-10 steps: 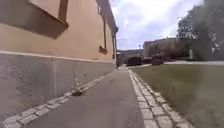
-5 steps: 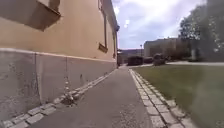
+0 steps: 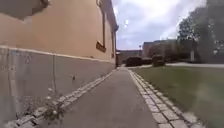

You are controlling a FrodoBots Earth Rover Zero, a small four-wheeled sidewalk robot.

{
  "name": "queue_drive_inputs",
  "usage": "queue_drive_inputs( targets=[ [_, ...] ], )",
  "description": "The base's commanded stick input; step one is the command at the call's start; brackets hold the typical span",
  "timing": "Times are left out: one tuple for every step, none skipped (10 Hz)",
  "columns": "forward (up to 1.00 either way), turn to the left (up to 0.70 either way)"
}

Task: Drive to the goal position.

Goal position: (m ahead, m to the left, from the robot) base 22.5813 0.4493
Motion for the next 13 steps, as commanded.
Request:
queue_drive_inputs(
  targets=[
    [1.00, 0.01],
    [1.00, 0.01],
    [1.00, 0.01],
    [1.00, 0.01],
    [1.00, 0.01],
    [1.00, 0.01],
    [1.00, 0.01],
    [1.00, 0.01],
    [1.00, 0.01],
    [1.00, 0.01],
    [1.00, 0.01],
    [1.00, 0.01],
    [1.00, 0.01]
  ],
)
